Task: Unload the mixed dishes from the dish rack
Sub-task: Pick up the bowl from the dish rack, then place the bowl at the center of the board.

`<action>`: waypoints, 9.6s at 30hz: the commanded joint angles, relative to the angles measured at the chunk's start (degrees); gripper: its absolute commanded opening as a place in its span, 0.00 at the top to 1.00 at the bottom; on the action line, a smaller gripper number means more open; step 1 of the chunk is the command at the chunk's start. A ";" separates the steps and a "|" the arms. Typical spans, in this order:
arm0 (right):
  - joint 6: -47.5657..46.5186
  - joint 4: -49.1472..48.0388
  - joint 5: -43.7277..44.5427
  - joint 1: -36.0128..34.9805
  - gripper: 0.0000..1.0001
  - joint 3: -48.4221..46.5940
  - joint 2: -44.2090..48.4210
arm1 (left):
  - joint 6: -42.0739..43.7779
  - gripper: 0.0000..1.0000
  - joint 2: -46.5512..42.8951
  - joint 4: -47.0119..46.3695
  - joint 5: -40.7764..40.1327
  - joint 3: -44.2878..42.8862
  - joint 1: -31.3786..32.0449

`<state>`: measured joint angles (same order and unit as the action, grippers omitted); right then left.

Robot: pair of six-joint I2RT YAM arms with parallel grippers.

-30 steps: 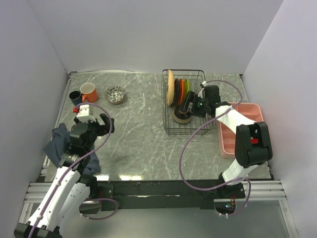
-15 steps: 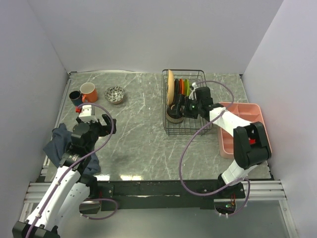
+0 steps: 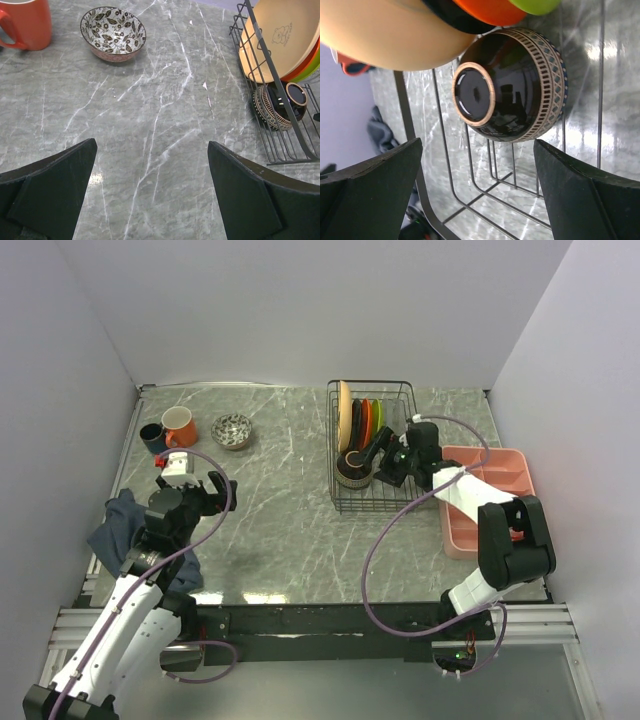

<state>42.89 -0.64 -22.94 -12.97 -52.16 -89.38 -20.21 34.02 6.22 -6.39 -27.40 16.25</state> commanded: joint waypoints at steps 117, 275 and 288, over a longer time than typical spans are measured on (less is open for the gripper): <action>29.71 -21.50 34.45 -9.26 0.72 18.59 9.40 | 0.87 0.00 1.05 -2.09 -0.73 -1.25 1.85; -120.50 -60.70 65.13 -65.51 1.00 -0.22 -18.72 | -5.64 0.50 53.52 44.05 31.71 -44.23 -2.28; -118.40 -57.28 65.65 -66.57 0.59 -0.22 -18.37 | -6.42 0.99 51.33 41.69 26.88 -46.07 -1.92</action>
<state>-80.23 -52.69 41.08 -79.13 -51.62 -109.12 -25.93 88.23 50.63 19.38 -70.00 14.35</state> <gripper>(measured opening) 0.756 0.117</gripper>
